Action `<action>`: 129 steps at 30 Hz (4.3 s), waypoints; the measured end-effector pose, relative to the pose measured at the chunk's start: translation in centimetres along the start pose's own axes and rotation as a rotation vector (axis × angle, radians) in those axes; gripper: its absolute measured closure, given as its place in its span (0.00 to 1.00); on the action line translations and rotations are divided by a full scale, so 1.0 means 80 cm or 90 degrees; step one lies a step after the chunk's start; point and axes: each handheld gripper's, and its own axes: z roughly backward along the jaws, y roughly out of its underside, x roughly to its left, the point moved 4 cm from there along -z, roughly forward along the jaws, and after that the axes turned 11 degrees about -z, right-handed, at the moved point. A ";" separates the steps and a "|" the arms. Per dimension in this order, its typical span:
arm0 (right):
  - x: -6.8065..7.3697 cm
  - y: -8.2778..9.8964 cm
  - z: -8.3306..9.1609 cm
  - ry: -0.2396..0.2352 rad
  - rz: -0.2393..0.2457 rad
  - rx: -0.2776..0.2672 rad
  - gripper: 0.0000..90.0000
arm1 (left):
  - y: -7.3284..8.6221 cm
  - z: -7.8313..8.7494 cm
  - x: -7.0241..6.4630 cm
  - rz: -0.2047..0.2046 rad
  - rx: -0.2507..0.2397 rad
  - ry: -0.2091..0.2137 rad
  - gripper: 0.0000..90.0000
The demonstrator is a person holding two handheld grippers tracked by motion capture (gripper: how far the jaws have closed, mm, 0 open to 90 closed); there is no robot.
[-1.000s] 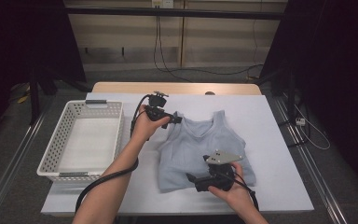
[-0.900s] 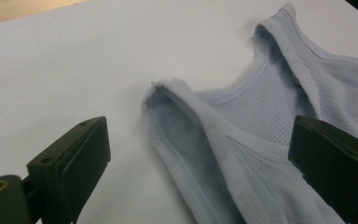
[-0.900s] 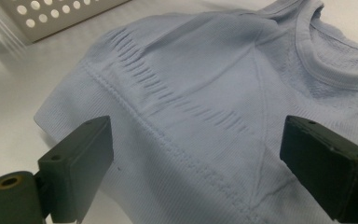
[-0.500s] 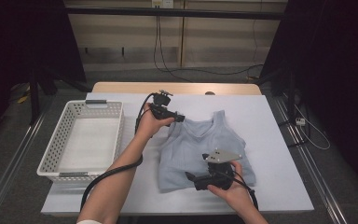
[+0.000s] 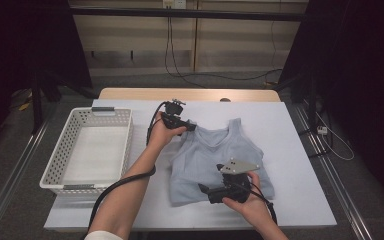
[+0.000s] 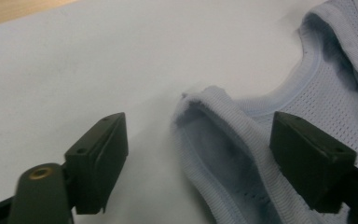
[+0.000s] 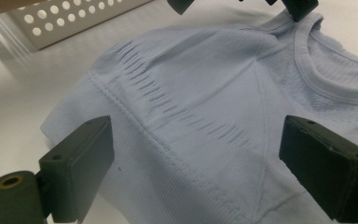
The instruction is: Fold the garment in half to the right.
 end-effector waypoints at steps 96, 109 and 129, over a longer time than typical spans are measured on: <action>0.074 0.028 -0.069 -0.096 0.124 0.110 0.34 | -0.016 0.059 0.010 0.061 -0.009 0.009 0.97; 0.085 0.026 -0.077 -0.087 0.115 0.109 0.25 | -0.017 0.062 0.011 0.058 -0.012 0.010 0.97; 0.098 0.026 -0.081 -0.085 0.145 0.118 0.31 | -0.016 0.060 0.011 0.062 -0.010 0.012 0.97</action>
